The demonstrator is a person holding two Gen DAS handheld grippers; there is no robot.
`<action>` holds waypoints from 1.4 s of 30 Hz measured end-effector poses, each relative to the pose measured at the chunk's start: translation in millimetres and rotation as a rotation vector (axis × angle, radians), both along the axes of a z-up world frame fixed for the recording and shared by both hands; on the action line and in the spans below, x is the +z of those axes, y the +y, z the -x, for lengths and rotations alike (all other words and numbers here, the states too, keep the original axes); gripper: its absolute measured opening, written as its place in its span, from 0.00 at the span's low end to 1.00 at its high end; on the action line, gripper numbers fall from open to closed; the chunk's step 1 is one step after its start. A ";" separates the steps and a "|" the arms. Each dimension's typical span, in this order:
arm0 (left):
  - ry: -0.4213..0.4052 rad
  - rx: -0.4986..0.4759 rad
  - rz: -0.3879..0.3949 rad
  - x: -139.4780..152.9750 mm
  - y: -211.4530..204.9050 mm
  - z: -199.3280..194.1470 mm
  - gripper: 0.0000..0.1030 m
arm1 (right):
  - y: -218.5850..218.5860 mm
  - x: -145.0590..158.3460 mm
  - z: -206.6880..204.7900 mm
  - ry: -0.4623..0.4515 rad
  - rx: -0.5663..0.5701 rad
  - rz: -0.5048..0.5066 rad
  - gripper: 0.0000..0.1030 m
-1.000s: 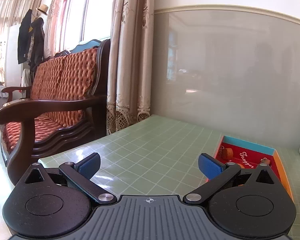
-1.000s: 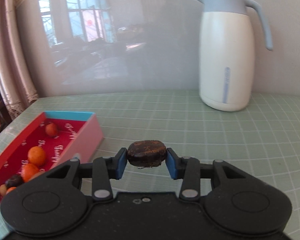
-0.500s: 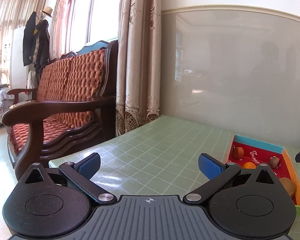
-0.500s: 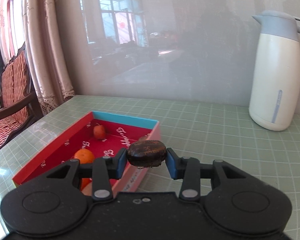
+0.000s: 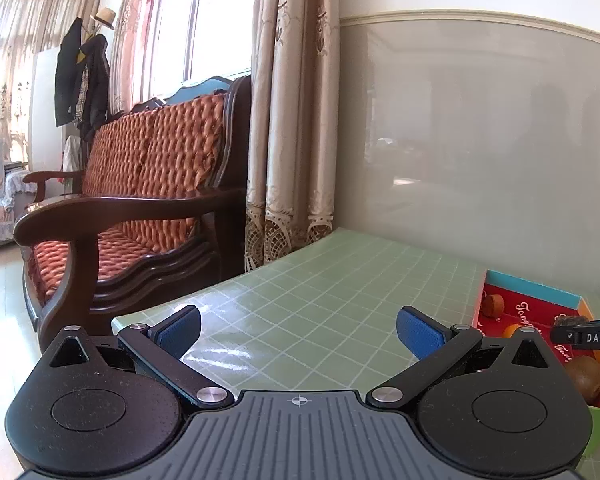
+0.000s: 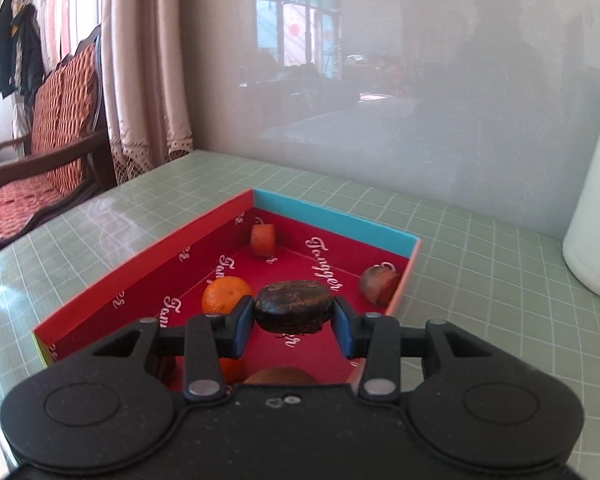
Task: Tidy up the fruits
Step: 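Carry the dried fruit into the red box and open the right gripper, then withdraw the open right gripper from the box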
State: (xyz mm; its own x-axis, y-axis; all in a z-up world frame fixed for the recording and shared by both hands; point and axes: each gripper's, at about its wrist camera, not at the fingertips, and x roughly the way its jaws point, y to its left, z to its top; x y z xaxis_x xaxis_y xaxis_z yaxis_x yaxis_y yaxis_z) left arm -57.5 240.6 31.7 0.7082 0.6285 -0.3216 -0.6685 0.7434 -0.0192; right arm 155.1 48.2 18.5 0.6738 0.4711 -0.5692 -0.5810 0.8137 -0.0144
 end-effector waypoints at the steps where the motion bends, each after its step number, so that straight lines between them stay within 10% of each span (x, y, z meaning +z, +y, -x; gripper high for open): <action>1: -0.002 0.001 0.005 -0.2 1.3 0.5 1.00 | 3.0 -1.3 0.1 -0.002 0.003 0.013 0.39; 11: -0.007 0.005 0.030 -1.3 7.0 3.4 1.00 | 17.6 -9.8 -0.1 0.008 0.031 0.099 0.42; 17: -0.012 -0.010 0.067 -1.9 7.1 -0.5 1.00 | 9.8 3.0 10.7 -0.083 -0.006 0.068 0.76; 27: 0.007 -0.051 0.065 -1.3 -9.2 -12.2 1.00 | -18.7 18.5 23.9 -0.138 -0.106 0.070 1.00; 42: 0.100 -0.327 0.043 8.6 -82.9 -44.4 1.00 | -92.0 24.8 105.3 -0.045 -0.315 0.065 1.00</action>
